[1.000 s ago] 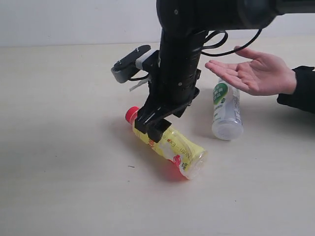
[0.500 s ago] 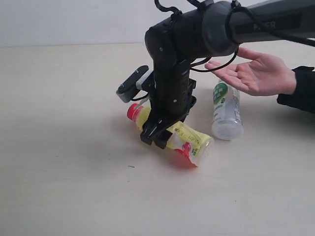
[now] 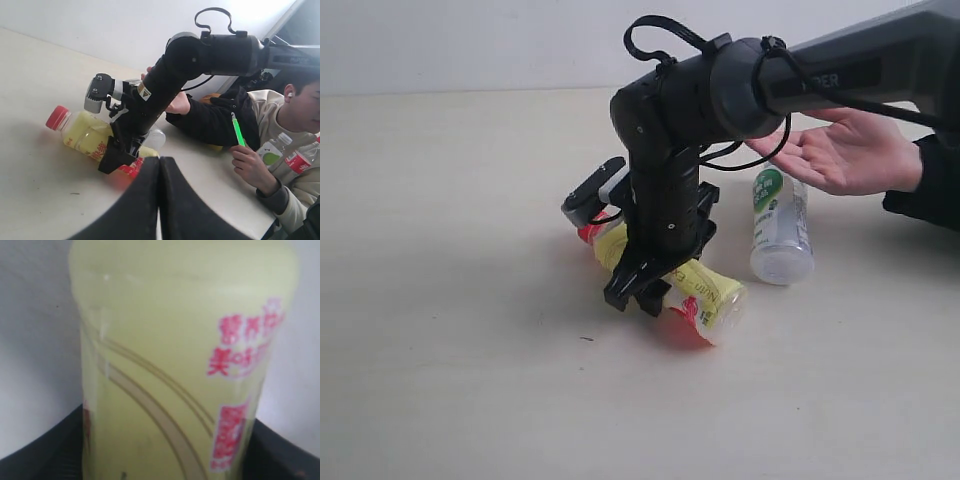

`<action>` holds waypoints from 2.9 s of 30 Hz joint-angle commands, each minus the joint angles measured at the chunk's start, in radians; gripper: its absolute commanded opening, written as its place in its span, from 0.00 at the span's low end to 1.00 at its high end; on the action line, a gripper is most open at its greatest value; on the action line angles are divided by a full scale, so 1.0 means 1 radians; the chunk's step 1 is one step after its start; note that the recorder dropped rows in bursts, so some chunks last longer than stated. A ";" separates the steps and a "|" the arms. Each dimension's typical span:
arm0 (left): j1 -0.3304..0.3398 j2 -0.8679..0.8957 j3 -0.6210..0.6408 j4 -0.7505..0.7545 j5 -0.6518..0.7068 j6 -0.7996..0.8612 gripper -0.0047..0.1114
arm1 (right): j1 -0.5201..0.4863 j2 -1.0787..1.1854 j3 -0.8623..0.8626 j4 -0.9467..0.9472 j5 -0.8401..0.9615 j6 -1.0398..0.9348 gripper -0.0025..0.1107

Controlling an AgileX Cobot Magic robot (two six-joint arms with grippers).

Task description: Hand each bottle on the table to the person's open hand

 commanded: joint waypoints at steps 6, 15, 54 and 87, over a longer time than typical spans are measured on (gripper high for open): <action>0.000 -0.006 0.000 -0.005 -0.003 0.004 0.04 | -0.001 -0.306 -0.007 -0.005 0.034 0.137 0.02; 0.000 -0.006 0.000 -0.005 -0.003 0.004 0.04 | -0.305 -0.533 -0.007 -0.004 0.239 0.289 0.02; 0.000 -0.006 0.000 -0.005 -0.003 0.004 0.04 | -0.440 -0.237 -0.007 -0.131 0.069 0.357 0.02; 0.000 -0.006 0.000 -0.005 -0.003 0.004 0.04 | -0.440 -0.237 -0.041 -0.102 0.083 0.331 0.04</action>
